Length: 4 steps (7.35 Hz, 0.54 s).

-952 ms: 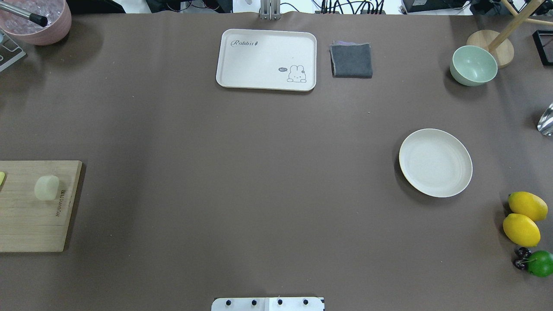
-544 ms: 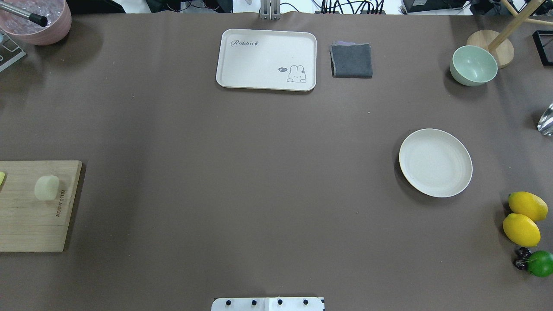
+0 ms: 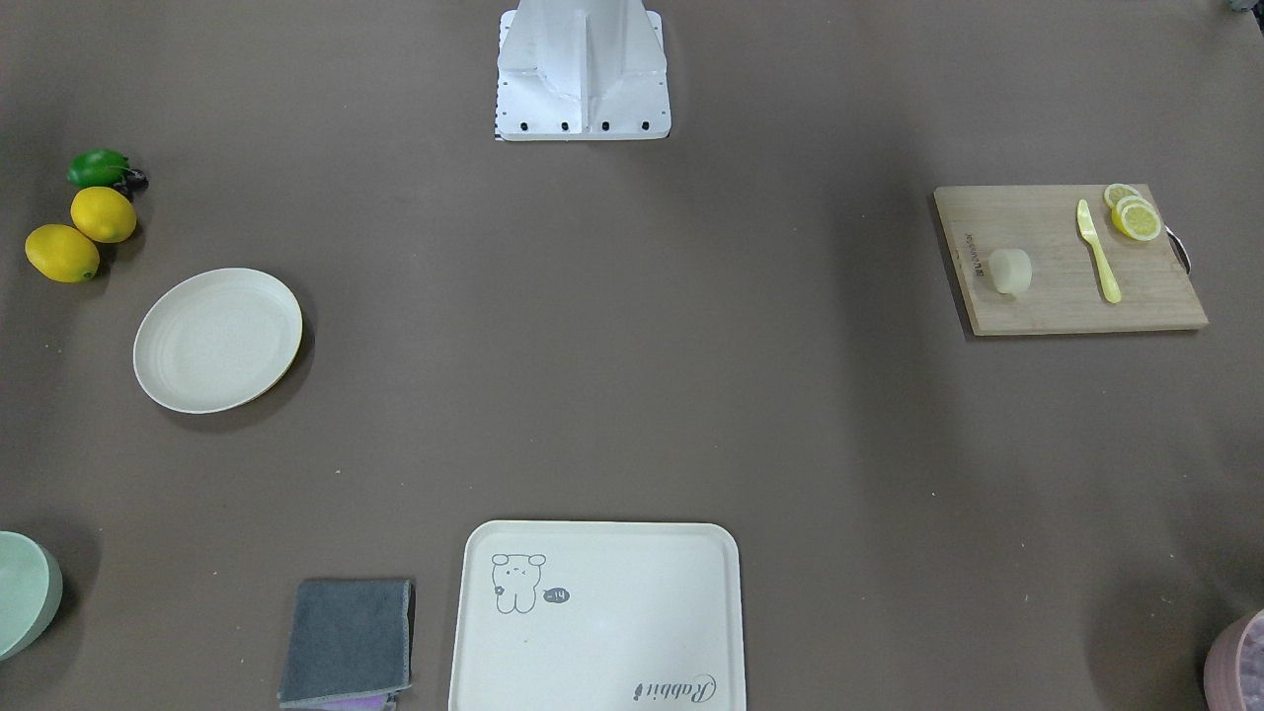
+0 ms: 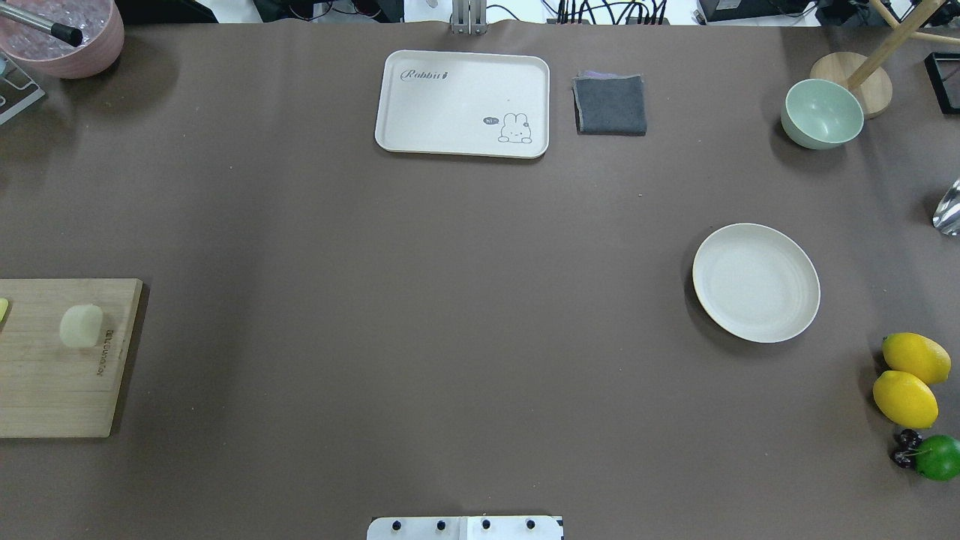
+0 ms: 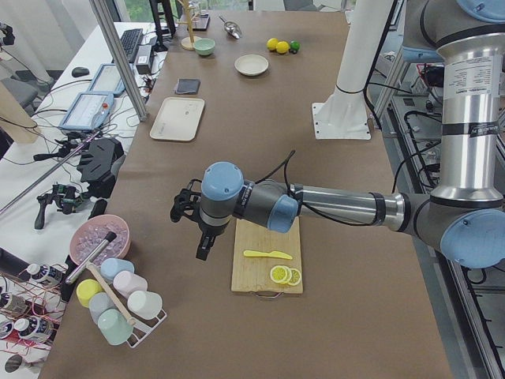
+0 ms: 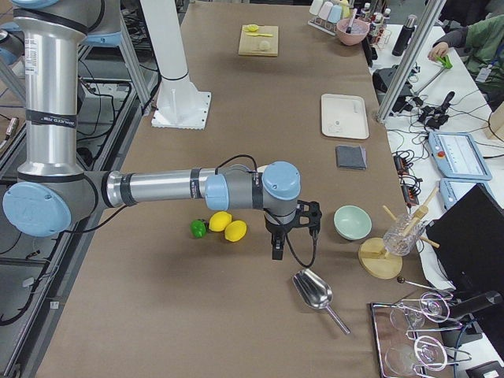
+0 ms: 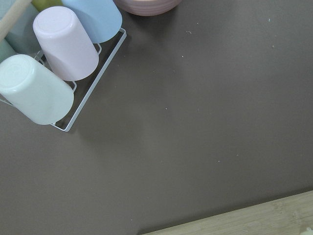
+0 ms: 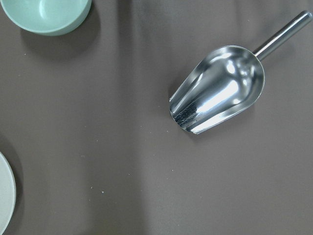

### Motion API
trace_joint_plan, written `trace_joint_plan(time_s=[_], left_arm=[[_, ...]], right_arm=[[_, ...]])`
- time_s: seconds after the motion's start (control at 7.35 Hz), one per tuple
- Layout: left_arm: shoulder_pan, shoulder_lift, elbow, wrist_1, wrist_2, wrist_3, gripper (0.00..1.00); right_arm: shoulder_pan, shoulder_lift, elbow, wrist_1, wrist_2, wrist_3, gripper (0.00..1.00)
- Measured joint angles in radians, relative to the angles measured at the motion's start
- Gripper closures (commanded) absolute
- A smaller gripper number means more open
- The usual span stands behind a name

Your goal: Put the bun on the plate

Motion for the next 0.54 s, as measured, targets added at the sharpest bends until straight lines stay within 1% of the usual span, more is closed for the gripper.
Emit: trace_joint_plan(time_s=[0.27, 0.41, 0.54], left_arm=[[0.000, -0.001, 0.005, 0.000, 0.001, -0.010, 0.02], [0.001, -0.006, 0.010, -0.001, 0.003, -0.032, 0.02], [0.002, -0.009, 0.012, -0.001, 0.007, -0.054, 0.02]], right_arm=[[-0.079, 0.022, -0.013, 0.095, 0.001, 0.037, 0.00], [-0.126, 0.037, -0.040, 0.186, -0.001, 0.079, 0.00], [-0.174, 0.050, -0.084, 0.304, -0.005, 0.167, 0.00]])
